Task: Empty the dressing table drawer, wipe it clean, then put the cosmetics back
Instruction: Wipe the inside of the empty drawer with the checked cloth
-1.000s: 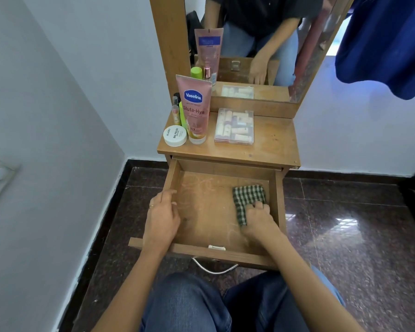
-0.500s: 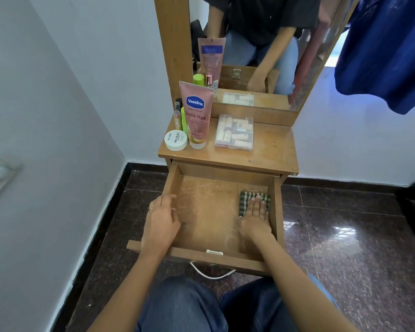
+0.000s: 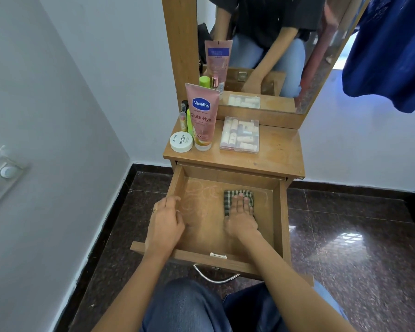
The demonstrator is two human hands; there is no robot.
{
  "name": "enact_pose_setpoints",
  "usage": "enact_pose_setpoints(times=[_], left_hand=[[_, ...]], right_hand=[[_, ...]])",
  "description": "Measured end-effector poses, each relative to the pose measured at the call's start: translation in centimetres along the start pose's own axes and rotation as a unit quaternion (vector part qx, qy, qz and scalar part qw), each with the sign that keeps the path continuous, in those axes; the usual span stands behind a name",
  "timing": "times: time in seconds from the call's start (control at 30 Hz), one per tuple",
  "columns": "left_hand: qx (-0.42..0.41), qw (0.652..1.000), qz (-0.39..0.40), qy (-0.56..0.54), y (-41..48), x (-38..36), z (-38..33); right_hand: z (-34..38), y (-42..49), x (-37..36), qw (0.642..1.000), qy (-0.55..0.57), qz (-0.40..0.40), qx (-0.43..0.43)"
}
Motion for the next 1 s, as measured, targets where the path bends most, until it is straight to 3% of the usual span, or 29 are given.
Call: enact_pose_setpoints(times=[0.2, 0.5, 0.67, 0.83, 0.9, 1.0], left_hand=[[-0.005, 1.0, -0.001, -0.001, -0.2, 0.0, 0.2], [-0.022, 1.0, -0.003, 0.007, -0.4, -0.1, 0.0], [-0.013, 1.0, -0.005, -0.005, -0.3, 0.0, 0.1], [0.0, 1.0, 0.0, -0.01, -0.1, 0.1, 0.3], [0.0, 1.0, 0.001, -0.011, -0.2, 0.1, 0.3], [0.006, 1.0, -0.001, -0.017, -0.2, 0.1, 0.3]], right_hand=[[-3.5, -1.3, 1.4, 0.993, -0.02, -0.004, -0.119], [-1.7, 1.8, 2.7, 0.995, 0.018, -0.067, -0.074], [4.3, 1.4, 0.3, 0.999, 0.007, -0.039, 0.037], [1.0, 0.6, 0.5, 0.999, -0.029, -0.022, -0.015], [-2.3, 0.2, 1.5, 0.997, -0.018, -0.041, -0.065], [-5.0, 0.6, 2.5, 0.997, 0.006, -0.041, -0.071]])
Point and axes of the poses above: each hand's wrist, its own y-axis towards the middle knuckle, its own x-axis out of the back of the hand, z = x × y, the point moved 3 cm from there along y, towards the middle knuckle, and after that the axes turned 4 degrees about y, right-handed, at the moved point
